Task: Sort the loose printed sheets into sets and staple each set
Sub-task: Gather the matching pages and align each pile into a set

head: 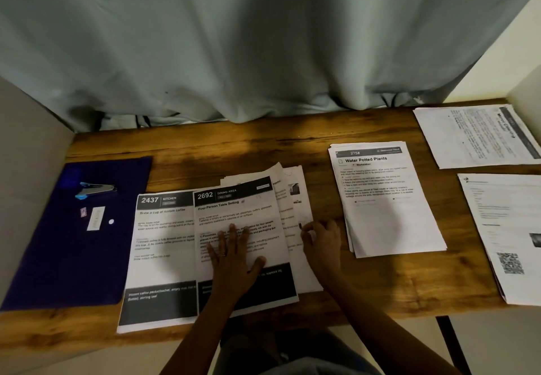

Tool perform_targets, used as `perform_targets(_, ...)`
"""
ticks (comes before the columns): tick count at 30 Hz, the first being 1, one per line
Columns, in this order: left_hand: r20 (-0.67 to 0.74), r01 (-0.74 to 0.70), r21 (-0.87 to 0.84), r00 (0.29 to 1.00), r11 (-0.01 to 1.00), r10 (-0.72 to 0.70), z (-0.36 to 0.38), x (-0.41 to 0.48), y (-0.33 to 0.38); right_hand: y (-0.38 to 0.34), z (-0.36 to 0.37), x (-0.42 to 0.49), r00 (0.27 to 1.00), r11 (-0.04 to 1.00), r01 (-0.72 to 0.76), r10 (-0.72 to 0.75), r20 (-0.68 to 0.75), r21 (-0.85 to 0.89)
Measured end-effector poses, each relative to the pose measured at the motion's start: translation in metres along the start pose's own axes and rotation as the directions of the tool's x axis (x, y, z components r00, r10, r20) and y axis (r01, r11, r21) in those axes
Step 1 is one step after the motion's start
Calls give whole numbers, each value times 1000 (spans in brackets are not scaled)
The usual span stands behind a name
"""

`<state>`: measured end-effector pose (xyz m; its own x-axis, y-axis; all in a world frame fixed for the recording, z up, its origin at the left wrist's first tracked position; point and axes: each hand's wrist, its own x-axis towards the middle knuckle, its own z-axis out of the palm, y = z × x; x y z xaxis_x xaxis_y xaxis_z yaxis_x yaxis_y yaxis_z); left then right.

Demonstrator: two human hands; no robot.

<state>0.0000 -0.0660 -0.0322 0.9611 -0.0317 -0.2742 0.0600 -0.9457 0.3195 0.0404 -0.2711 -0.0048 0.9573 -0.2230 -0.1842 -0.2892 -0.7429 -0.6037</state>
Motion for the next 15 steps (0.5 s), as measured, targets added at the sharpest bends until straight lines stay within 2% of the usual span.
perform_targets(4, 20, 6, 27, 1000, 1000, -7, -5, 1, 2, -6, 2, 5, 993, 995, -100, 98, 73, 22)
perform_targets(9, 53, -2, 41, 999, 999, 0, -8, 4, 5, -11, 0, 7, 997, 997, -72, 72, -11, -29)
perform_targets(11, 54, -6, 35, 999, 999, 4, -7, 4, 5, -11, -3, 9, 998, 997, -50, 52, -31, 60)
perform_targets(13, 54, -4, 31, 999, 1000, 3, -6, 5, 5, -12, -9, 10, 996, 975, -86, 87, 3, 203)
perform_targets(15, 63, -2, 32, 998, 999, 0, -7, 5, 5, -13, -19, 13, 993, 958, -118, 118, 17, 263)
